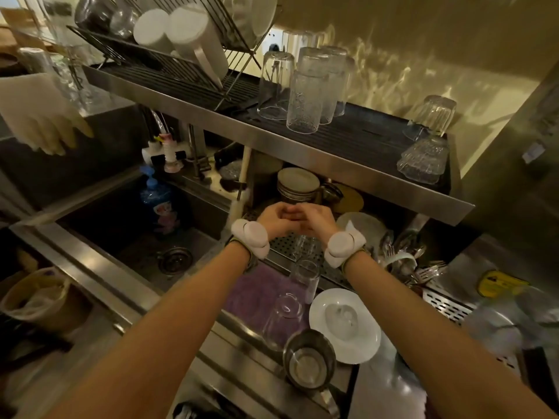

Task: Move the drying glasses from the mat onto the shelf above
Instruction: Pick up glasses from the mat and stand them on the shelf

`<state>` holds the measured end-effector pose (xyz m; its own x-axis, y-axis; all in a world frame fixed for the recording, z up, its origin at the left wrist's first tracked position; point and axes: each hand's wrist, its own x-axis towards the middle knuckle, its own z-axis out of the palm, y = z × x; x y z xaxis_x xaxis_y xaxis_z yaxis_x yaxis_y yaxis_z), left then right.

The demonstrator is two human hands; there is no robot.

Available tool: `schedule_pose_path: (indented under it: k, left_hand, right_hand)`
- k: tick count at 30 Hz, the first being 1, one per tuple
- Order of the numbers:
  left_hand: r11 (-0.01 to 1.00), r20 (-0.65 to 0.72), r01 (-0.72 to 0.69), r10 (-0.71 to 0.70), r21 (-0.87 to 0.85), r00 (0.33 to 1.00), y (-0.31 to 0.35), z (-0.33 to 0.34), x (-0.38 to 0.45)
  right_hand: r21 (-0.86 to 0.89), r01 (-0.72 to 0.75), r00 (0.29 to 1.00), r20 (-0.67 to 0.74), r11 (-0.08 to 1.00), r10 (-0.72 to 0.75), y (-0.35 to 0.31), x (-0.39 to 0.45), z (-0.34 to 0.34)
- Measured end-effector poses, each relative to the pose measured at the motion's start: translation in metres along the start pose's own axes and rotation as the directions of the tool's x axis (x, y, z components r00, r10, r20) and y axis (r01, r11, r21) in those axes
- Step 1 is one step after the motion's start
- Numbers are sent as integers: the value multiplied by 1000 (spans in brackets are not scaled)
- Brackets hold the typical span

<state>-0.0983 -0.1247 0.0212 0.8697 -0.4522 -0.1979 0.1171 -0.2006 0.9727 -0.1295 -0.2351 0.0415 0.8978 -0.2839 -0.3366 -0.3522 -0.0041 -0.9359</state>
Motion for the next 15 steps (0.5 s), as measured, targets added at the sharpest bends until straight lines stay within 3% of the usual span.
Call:
schedule_pose_path:
  k: [4,8,11,15]
  left_hand:
    - [990,81,78,-68,-121,994,-28,18,-7]
    - [998,122,58,-57,-6,991,-50,31,-11]
    - [997,175,62,-54,-37,983,-60,39,-13]
    - [989,195,114,-131,96,972,-71,48,-9]
  right_hand:
    - [34,-96,995,-34,995,97,35,5,-10]
    - [131,-124,987,-84,984,136,61,8,-18]
    - [201,-99,984,-126,975,126,71,8,-21]
    - [192,-72,978,-179,979,107,74,10,-26]
